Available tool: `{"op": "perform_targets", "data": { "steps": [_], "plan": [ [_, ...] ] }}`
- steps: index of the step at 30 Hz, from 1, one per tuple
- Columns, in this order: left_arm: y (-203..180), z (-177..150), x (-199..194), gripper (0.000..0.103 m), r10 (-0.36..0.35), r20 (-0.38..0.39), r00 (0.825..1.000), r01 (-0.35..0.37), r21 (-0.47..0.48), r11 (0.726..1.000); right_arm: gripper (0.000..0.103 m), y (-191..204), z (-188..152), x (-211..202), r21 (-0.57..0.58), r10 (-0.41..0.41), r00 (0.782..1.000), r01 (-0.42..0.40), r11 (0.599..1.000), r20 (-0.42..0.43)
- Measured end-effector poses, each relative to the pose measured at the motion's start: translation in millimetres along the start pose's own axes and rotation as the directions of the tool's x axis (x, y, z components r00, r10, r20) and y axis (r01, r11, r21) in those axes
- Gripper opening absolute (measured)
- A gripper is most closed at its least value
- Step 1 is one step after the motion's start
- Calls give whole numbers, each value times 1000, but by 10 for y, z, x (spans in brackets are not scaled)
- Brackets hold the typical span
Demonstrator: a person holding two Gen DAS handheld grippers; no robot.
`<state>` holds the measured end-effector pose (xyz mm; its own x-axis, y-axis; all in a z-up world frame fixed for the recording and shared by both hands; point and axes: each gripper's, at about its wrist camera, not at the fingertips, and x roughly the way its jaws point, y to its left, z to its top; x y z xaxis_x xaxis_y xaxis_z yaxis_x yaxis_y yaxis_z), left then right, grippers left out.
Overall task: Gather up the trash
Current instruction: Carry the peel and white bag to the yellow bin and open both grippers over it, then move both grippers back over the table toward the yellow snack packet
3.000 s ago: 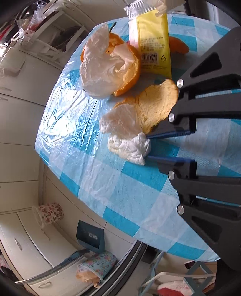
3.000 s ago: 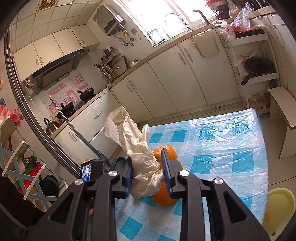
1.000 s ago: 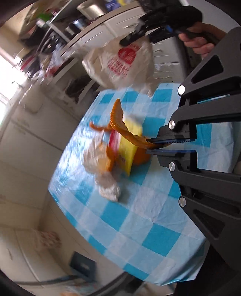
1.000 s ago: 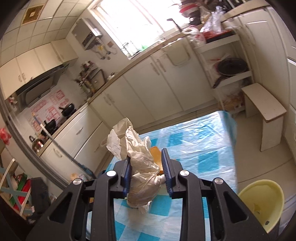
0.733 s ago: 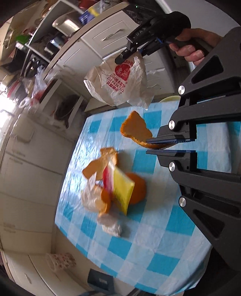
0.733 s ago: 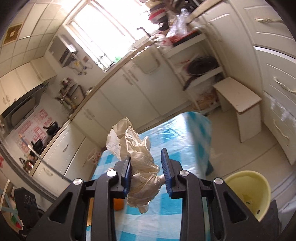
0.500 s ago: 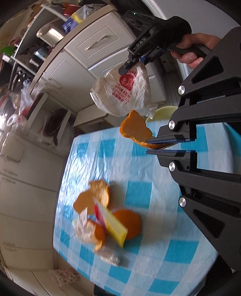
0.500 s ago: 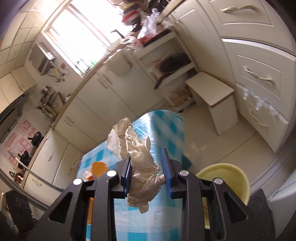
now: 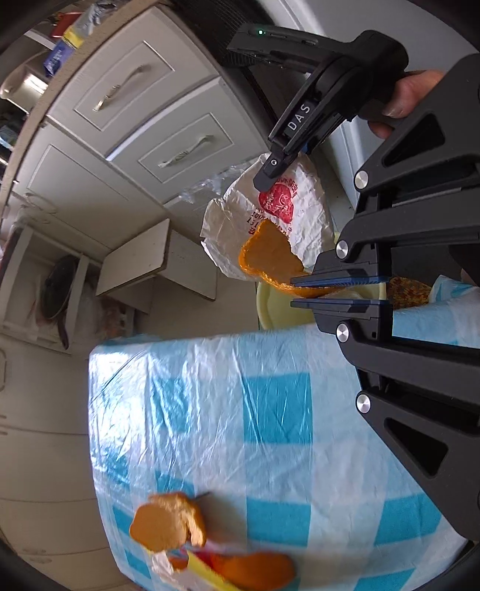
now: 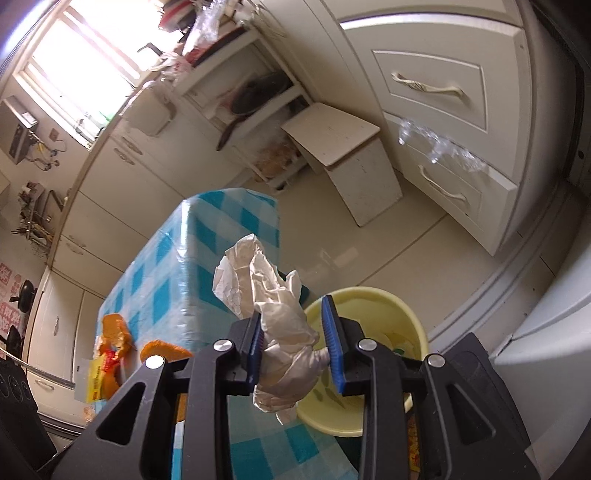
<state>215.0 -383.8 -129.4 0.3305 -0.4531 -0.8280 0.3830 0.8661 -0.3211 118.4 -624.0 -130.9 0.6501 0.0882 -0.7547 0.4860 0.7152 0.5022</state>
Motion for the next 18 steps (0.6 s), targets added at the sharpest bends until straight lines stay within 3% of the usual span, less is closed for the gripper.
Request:
{"op": "perform_targets", "data": {
  "steps": [5, 8, 13, 16, 18],
  "plan": [
    [-102, 14, 379, 6, 28, -59, 998, -27, 16, 999, 32, -170, 5, 185, 54, -28, 998, 31, 998, -57],
    [-167, 12, 527, 6, 43, -81, 996, -41, 31, 999, 47, -274, 17, 206, 112, -15, 998, 22, 993, -61],
    [-225, 21, 715, 6, 75, -123, 990, -69, 46, 997, 54, -290, 77, 138, 149, 28, 999, -23, 989, -33],
    [-249, 13, 760, 10, 84, -138, 987, -76, 58, 995, 57, -247, 103, 87, 158, 62, 998, -59, 986, -10],
    [-282, 8, 763, 23, 103, -134, 986, -94, 75, 993, 59, -208, 125, 40, 158, 81, 997, -80, 984, 5]
  ]
}}
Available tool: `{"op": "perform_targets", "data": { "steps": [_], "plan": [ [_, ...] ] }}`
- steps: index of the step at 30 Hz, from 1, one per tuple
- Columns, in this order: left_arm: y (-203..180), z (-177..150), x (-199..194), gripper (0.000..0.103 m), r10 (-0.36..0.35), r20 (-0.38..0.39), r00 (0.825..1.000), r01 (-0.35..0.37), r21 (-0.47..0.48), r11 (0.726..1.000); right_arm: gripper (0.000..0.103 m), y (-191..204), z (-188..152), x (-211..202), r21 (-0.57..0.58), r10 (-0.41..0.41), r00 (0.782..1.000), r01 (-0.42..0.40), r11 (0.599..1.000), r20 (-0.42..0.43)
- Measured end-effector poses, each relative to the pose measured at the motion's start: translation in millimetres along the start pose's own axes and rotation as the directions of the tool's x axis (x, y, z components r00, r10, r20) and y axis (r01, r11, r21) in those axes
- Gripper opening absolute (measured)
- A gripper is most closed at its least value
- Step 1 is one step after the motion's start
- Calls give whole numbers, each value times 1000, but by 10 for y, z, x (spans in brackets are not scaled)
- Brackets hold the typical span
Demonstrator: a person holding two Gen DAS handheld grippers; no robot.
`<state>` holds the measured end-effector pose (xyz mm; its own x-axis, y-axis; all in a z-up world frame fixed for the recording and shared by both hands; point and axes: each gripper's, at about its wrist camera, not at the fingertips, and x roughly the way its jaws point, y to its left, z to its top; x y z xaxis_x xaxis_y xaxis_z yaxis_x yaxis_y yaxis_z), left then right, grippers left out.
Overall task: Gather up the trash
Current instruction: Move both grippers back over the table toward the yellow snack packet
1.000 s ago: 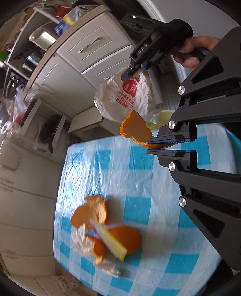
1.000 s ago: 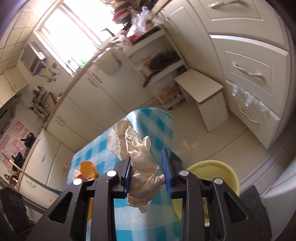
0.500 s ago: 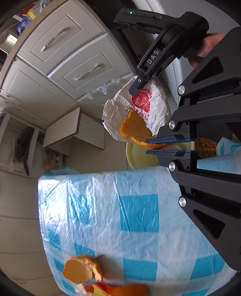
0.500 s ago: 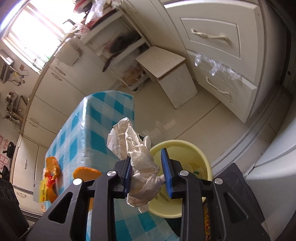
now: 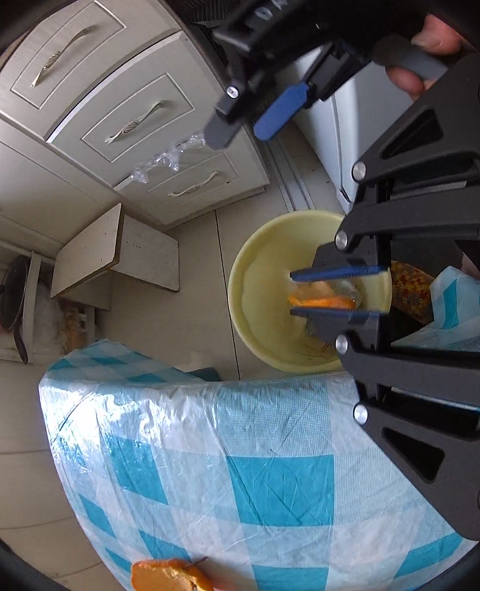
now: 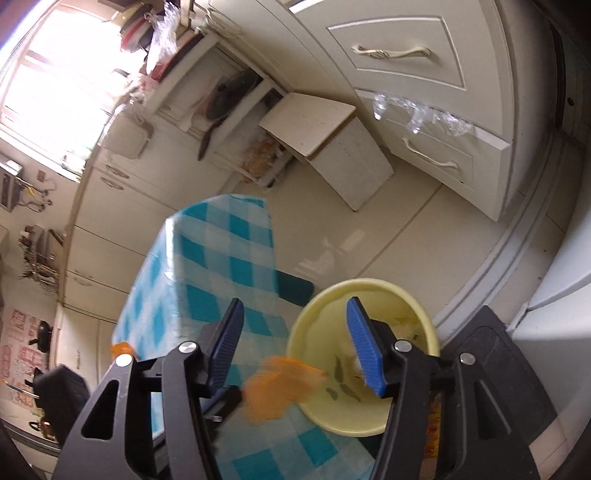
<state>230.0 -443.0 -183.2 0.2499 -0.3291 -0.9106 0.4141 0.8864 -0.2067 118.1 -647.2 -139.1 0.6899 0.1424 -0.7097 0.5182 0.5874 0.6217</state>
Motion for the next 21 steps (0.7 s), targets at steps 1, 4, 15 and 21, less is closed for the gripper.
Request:
{"op": "perform_targets", "data": {
  "steps": [1, 4, 15, 21],
  "plan": [
    [-13, -7, -11, 28, 9, 5, 1000, -9, 8, 1000, 61, 20, 8, -22, 1, 11, 1000, -11, 1000, 9],
    [-33, -9, -57, 41, 23, 19, 1000, -23, 18, 1000, 62, 83, 30, -70, 2, 33, 999, -33, 999, 25],
    [170, -200, -534, 49, 27, 75, 997, -30, 37, 999, 66, 366, 44, -135, -23, 106, 993, -105, 994, 44],
    [600, -328, -1037, 51, 40, 149, 988, -39, -15, 999, 66, 538, -7, -103, -52, 132, 991, -130, 990, 29]
  ]
}}
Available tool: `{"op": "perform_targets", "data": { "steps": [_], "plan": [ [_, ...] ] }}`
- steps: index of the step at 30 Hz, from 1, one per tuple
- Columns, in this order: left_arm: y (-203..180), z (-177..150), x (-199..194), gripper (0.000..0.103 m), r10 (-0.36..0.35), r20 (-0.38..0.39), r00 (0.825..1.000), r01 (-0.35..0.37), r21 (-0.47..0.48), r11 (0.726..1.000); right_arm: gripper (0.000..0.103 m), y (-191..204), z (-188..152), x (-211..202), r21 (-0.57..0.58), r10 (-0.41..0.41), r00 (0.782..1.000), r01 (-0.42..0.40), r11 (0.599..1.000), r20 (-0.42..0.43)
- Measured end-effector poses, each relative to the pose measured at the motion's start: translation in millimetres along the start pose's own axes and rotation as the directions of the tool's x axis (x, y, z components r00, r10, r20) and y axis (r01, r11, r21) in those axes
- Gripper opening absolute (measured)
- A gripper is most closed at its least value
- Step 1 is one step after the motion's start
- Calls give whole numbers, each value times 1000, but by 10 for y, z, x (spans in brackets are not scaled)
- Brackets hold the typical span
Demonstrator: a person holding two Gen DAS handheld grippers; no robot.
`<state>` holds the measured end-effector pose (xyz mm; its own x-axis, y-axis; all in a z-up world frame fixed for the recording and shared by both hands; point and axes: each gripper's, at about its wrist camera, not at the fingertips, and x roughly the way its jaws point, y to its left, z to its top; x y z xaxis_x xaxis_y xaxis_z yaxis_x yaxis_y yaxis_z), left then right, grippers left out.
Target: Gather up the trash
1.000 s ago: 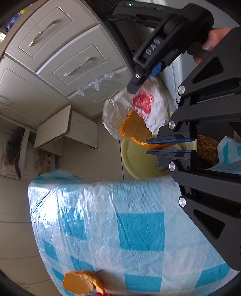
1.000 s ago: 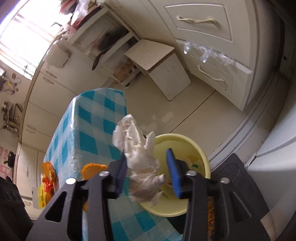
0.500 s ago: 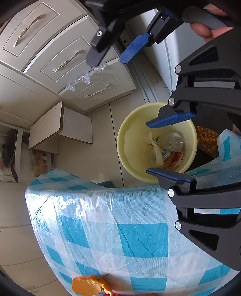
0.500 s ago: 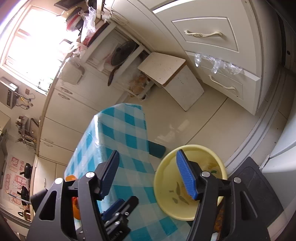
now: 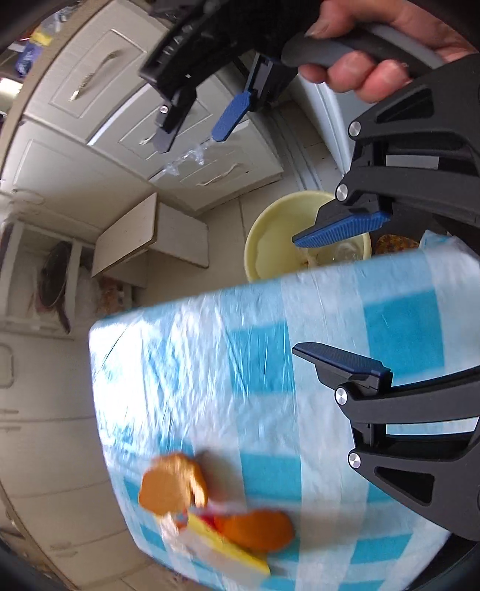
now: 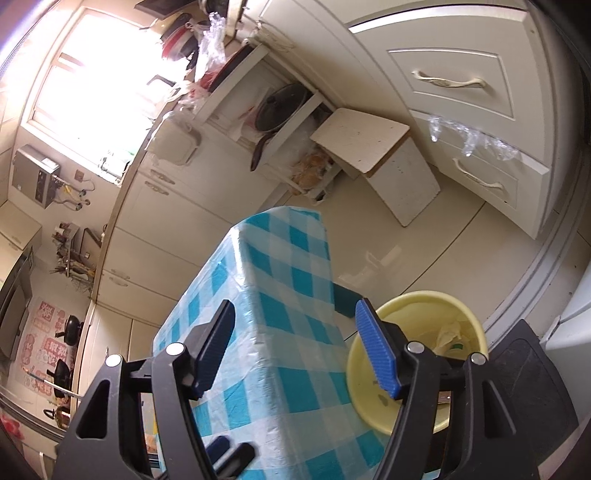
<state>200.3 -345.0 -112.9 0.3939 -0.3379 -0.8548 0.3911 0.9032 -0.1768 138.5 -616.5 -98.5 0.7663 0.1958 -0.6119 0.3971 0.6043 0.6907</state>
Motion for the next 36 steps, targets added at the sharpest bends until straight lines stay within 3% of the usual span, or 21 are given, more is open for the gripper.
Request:
{"op": "perform_targets", "data": {
  "steps": [6, 11, 15, 21, 25, 26, 27, 29, 32, 36],
  "plan": [
    [571, -155, -551, 53, 119, 108, 987, -115, -42, 993, 67, 143, -84, 96, -18, 23, 999, -24, 1000, -35],
    [1087, -272, -795, 57, 289, 170, 942, -278, -88, 957, 68, 296, -193, 191, -52, 42, 996, -46, 998, -80],
    [1347, -188, -728, 58, 348, 166, 923, -332, -114, 936, 69, 440, -310, 280, -82, 50, 991, -60, 995, -124],
    [1442, -15, -371, 61, 424, 168, 890, -426, -31, 904, 70, 641, -429, 370, -143, 48, 986, -71, 987, -158],
    [1535, 62, -317, 60, 418, 167, 893, -419, -28, 908, 70, 725, -528, 487, -171, 29, 981, -63, 983, -193],
    [1569, 98, -298, 54, 404, 165, 900, -405, -28, 914, 70, 746, -547, 512, -177, 26, 979, -62, 982, -200],
    [1605, 125, -279, 38, 393, 158, 906, -394, -29, 919, 70, 780, -571, 548, -186, 22, 978, -62, 980, -210],
    [1700, 181, -258, 18, 357, 127, 925, -355, -41, 934, 70, 859, -625, 613, -207, 19, 974, -67, 976, -227],
    [1811, 216, -331, 12, 345, 133, 929, -341, -52, 939, 70, 1016, -719, 736, -244, 15, 966, -80, 967, -258],
    [2008, 204, -517, 11, 303, 137, 943, -295, -75, 953, 70, 1259, -888, 919, -303, 1, 955, -95, 948, -296]
  ]
}}
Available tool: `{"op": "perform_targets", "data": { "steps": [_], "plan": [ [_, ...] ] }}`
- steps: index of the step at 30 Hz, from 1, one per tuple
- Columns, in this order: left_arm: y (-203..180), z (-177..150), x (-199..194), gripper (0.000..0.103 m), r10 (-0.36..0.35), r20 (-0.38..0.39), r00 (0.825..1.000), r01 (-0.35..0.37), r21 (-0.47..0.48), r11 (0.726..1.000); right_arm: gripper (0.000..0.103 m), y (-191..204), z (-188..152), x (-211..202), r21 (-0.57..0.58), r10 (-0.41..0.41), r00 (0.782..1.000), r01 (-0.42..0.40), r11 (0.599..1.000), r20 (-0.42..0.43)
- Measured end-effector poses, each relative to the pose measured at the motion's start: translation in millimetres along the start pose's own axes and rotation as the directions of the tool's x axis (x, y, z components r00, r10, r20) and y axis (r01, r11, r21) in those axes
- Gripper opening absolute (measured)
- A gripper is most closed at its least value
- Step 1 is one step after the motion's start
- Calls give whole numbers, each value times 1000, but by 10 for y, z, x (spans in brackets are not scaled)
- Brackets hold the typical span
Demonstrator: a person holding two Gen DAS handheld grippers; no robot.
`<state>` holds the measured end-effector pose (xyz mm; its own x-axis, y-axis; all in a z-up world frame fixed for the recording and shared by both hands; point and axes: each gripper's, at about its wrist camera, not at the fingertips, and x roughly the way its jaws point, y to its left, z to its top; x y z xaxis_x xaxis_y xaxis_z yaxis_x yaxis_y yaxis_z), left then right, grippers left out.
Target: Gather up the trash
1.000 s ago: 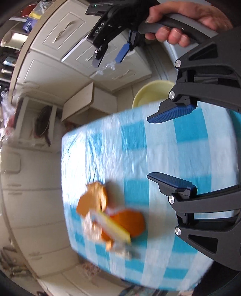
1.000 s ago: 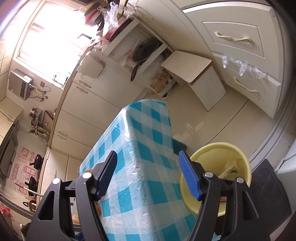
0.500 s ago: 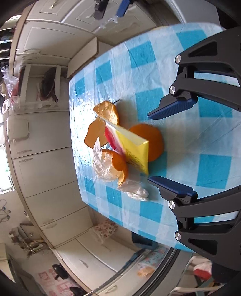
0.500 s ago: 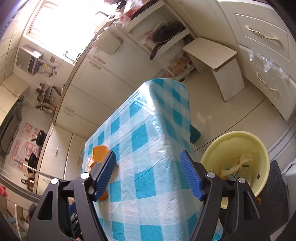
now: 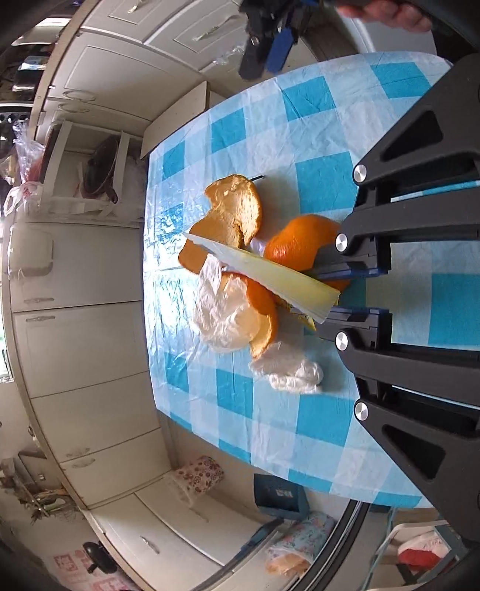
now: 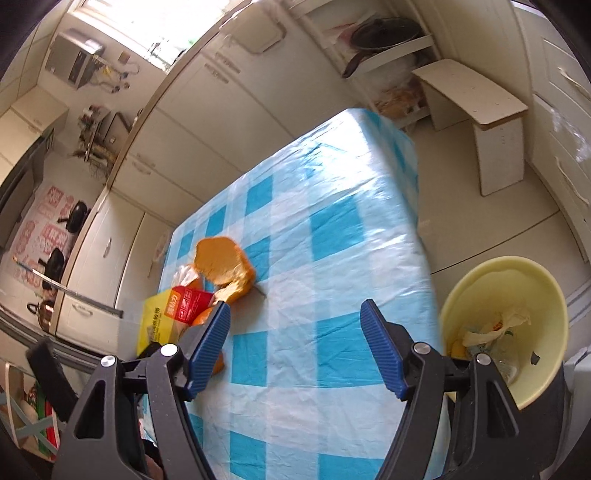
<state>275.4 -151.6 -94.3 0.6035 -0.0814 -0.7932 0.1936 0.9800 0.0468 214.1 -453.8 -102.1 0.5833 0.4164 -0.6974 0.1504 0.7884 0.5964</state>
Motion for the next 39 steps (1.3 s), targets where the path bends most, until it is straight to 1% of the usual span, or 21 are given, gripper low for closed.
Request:
{"op": "perform_targets", "data": {
  "steps": [3, 5, 7, 13, 16, 18, 19, 20, 21, 22, 25, 26, 28, 29, 30, 32, 33, 34, 35, 36, 39],
  "plan": [
    [231, -1, -84, 11, -37, 4, 999, 37, -53, 998, 70, 166, -10, 160, -46, -23, 1000, 22, 999, -13],
    [421, -15, -152, 11, -85, 12, 996, 86, -105, 991, 70, 239, -5, 260, -62, -34, 999, 33, 998, -16],
    [561, -32, -219, 11, -111, 28, 993, 114, -133, 985, 70, 293, -1, 361, -67, -44, 999, 43, 997, -14],
    [955, -90, -344, 11, -115, 69, 991, 126, -187, 974, 70, 372, 70, 622, -49, -89, 996, 90, 995, 20],
    [1144, -132, -299, 11, -131, 57, 990, 140, -214, 967, 70, 373, 91, 742, -15, -92, 995, 92, 996, 23],
    [1195, -164, -220, 11, -182, 33, 983, 185, -212, 960, 70, 389, 96, 826, 2, -90, 996, 90, 996, 18],
    [1194, -185, -176, 11, -233, 22, 972, 232, -208, 950, 70, 400, 94, 858, 6, -89, 996, 89, 996, 19],
    [1148, -202, -152, 11, -280, 14, 960, 278, -186, 943, 70, 436, 94, 870, 3, -90, 995, 90, 996, 30],
    [1079, -213, -147, 11, -295, 8, 955, 293, -154, 944, 70, 460, 105, 893, 1, -84, 996, 85, 996, 26],
    [944, -228, -155, 13, -298, -2, 955, 297, -80, 952, 70, 479, 107, 907, -1, -79, 996, 79, 997, 27],
    [539, -334, -190, 30, -231, 5, 973, 228, 134, 964, 70, 548, 98, 945, -21, -74, 997, 74, 997, 23],
    [423, -377, -167, 36, -218, -3, 976, 215, 190, 958, 68, 564, 99, 958, -28, -68, 997, 69, 997, 21],
    [294, -428, -105, 38, -182, -13, 983, 180, 241, 954, 46, 599, 100, 985, -50, -53, 999, 53, 997, 4],
    [257, -435, -65, 38, -173, -23, 985, 174, 251, 952, 40, 609, 99, 981, -61, -50, 999, 50, 997, 2],
    [235, -445, -20, 38, -175, -39, 984, 179, 247, 952, 23, 609, 103, 972, -66, -40, 999, 40, 997, 2],
    [237, -430, 59, 38, -190, -70, 979, 201, 218, 955, 23, 614, 114, 919, -77, -31, 999, 32, 996, 13],
    [271, -421, 74, 38, -218, -81, 972, 230, 192, 954, 22, 617, 120, 861, -88, -30, 999, 33, 996, 28],
    [367, -423, 76, 38, -286, -102, 953, 298, 132, 946, 22, 618, 127, 831, -94, -33, 999, 36, 995, 37],
    [426, -396, 101, 39, -332, -115, 936, 343, 88, 935, 22, 625, 132, 803, -95, -36, 998, 40, 995, 46],
    [484, -388, 121, 41, -359, -118, 926, 367, 51, 929, 22, 596, 144, 757, -93, -40, 998, 45, 995, 55],
    [598, -364, 239, 47, -354, -133, 926, 354, -30, 935, 22, 452, 167, 669, -67, -54, 996, 58, 996, 64]
  ]
}}
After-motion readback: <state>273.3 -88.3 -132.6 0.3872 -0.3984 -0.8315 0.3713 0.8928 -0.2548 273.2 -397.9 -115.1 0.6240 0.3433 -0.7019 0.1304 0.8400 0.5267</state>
